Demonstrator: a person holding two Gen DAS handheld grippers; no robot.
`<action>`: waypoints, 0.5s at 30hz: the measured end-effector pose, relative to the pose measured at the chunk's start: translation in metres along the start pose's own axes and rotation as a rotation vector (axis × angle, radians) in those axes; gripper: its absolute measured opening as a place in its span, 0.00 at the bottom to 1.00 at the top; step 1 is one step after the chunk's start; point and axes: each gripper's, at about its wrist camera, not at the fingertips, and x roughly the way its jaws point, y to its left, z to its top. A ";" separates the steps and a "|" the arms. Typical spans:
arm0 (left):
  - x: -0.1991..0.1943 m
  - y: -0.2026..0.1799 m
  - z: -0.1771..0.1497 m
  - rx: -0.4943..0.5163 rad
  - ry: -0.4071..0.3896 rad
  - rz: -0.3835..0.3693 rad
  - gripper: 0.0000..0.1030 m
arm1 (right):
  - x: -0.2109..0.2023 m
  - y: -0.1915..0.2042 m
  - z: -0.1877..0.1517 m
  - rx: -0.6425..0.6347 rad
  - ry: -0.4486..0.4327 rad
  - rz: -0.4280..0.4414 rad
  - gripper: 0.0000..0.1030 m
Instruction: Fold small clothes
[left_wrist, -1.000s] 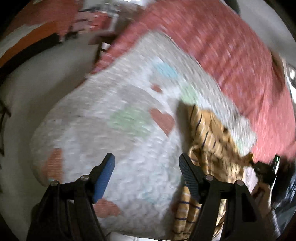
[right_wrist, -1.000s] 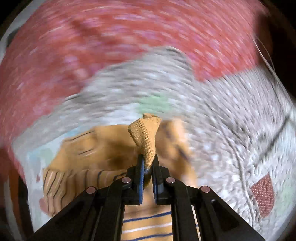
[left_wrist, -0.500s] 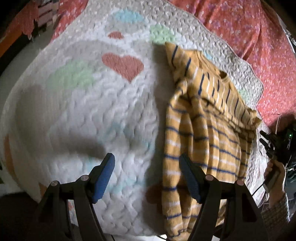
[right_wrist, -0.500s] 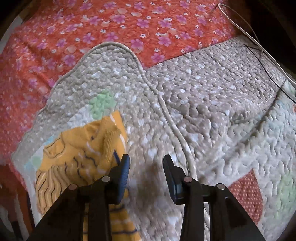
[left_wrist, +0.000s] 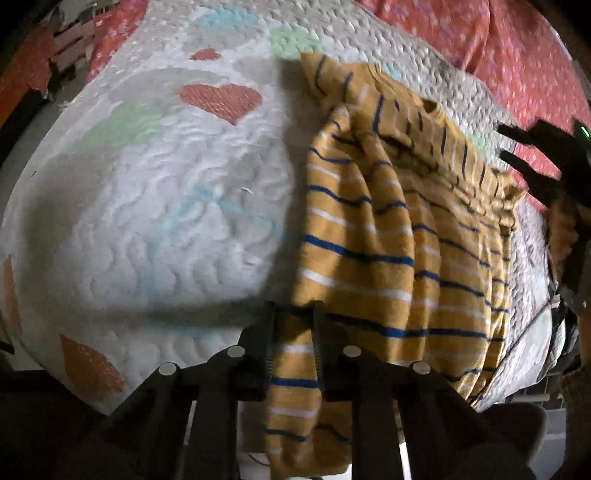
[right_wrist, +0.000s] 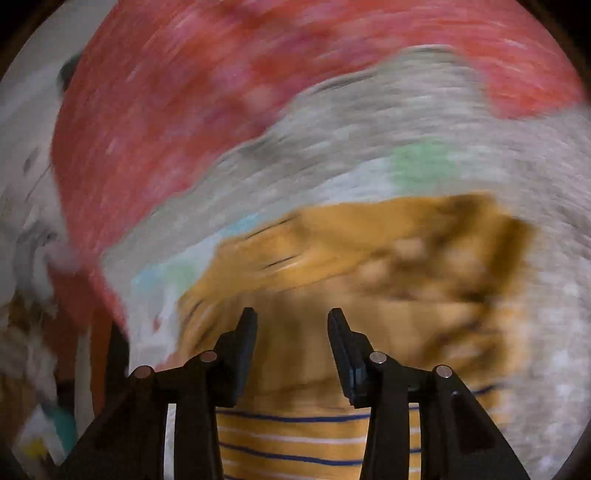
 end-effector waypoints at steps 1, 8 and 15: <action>-0.002 0.005 0.000 -0.001 -0.003 -0.029 0.17 | 0.014 0.022 -0.001 -0.047 0.022 0.008 0.48; -0.010 0.036 0.004 0.013 -0.112 -0.075 0.35 | 0.128 0.159 -0.016 -0.355 0.160 -0.074 0.53; -0.003 0.058 0.010 -0.056 -0.105 -0.176 0.35 | 0.199 0.203 -0.049 -0.466 0.268 -0.241 0.07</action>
